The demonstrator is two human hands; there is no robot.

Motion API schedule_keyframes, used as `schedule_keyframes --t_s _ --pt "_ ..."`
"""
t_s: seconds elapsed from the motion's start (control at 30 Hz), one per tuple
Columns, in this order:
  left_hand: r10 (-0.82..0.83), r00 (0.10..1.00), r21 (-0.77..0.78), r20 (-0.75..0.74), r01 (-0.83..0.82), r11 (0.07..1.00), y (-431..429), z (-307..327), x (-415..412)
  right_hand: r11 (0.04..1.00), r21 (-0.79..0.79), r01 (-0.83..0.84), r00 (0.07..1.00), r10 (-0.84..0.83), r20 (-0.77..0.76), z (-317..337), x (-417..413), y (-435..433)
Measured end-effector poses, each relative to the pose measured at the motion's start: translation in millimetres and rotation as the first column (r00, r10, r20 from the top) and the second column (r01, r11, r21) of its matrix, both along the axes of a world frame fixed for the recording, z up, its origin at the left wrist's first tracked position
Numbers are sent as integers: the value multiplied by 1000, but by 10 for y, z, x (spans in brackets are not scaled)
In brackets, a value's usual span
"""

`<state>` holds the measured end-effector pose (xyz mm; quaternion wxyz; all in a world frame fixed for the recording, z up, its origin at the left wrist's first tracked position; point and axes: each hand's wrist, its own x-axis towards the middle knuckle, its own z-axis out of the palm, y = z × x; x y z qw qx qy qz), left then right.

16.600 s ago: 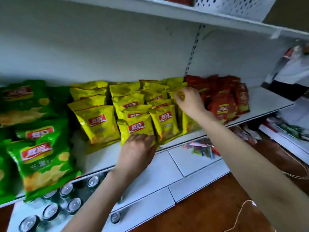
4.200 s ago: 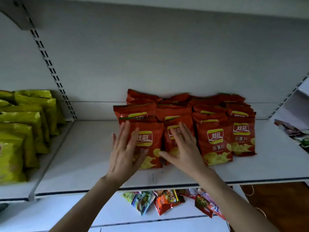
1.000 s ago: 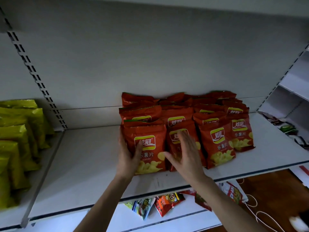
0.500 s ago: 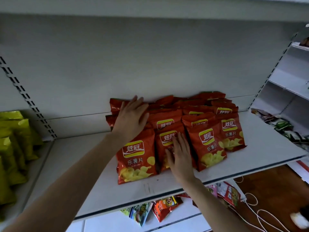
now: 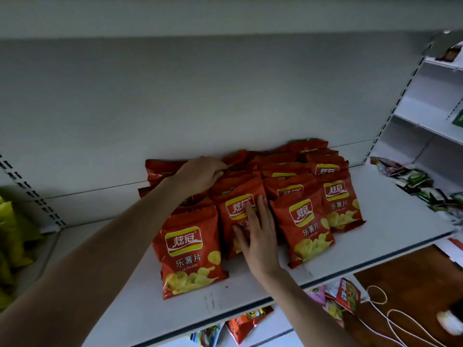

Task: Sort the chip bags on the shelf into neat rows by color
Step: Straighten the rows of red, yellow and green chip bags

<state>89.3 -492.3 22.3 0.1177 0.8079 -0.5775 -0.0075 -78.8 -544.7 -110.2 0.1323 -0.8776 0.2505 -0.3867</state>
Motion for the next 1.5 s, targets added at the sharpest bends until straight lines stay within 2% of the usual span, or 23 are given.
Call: schedule_keyframes --t_s 0.27,0.33,0.57,0.7,0.8,0.87,0.93,1.1,1.17,1.33,1.43,1.5 --pt "36 998 17 44 -36 999 -13 -90 49 998 62 -31 999 32 -9 50 23 29" --pt "26 1000 -43 7 -25 999 18 -78 19 998 62 -31 999 33 -31 65 2 27" --pt "57 997 -286 48 -41 957 436 -39 -207 995 58 -86 995 88 -45 127 -167 14" --pt "158 964 -356 214 -74 932 858 -262 -389 971 136 -196 980 198 -2 171 -378 152" --pt "142 933 -243 329 -61 968 1058 -485 -458 978 73 -198 966 207 -155 132 -443 311" --pt "109 914 -99 390 -76 992 1086 -605 -433 991 -3 -134 948 127 -293 93 -402 362" --pt "99 903 -16 418 -101 995 1058 -688 -362 998 -12 -69 928 60 -367 78 -320 384" --pt "54 896 -26 440 -47 999 1021 -740 -269 999 42 -3 900 21 -436 80 -193 426" --pt "40 896 -54 441 -18 998 1031 -750 -274 997 66 -36 904 61 -423 66 -211 435" --pt "70 886 -95 458 -29 995 1039 -753 -303 960 178 -215 935 255 -247 239 -510 317" --pt "73 889 -116 451 -23 993 1047 -732 -338 980 98 -173 978 183 -99 300 -814 -27" --pt "72 896 -138 437 -13 990 1065 -733 -338 989 119 -94 992 103 -76 314 -1010 -332"
